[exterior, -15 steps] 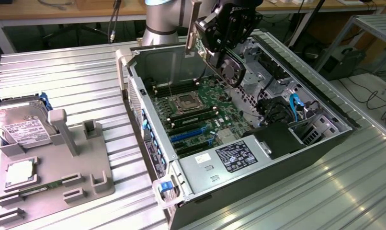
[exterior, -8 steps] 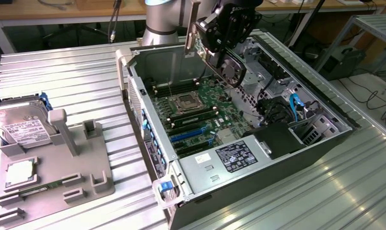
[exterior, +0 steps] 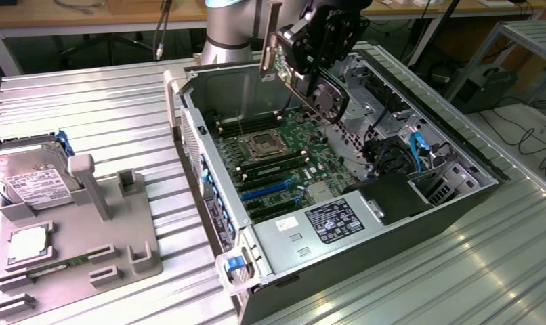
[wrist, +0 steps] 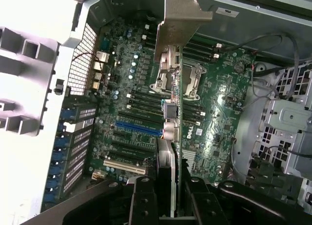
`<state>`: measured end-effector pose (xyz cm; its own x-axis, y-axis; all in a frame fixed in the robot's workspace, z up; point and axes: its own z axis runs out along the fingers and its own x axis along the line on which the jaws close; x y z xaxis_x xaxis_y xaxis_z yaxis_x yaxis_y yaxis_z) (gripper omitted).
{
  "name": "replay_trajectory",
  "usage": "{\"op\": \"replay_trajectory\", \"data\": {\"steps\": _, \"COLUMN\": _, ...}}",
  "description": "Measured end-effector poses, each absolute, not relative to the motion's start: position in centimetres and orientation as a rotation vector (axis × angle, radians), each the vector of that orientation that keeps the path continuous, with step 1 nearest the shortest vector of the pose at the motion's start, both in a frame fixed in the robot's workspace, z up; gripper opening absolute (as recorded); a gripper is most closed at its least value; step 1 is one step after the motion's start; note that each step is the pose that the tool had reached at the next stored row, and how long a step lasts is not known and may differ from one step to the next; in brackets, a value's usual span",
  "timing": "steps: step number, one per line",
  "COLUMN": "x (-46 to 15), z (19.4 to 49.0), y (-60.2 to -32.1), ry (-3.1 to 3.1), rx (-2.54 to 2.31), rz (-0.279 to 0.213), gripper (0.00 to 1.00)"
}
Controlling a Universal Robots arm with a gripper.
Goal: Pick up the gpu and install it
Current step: 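Insert the gpu into the slot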
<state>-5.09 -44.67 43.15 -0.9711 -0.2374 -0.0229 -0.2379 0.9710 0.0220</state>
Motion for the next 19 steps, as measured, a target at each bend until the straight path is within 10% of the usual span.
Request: {"op": "replay_trajectory", "data": {"steps": 19, "x": -5.09, "z": 43.15, "y": -44.67, "ry": 3.085, "rx": -0.48, "rz": 0.04, "gripper": 0.27}}
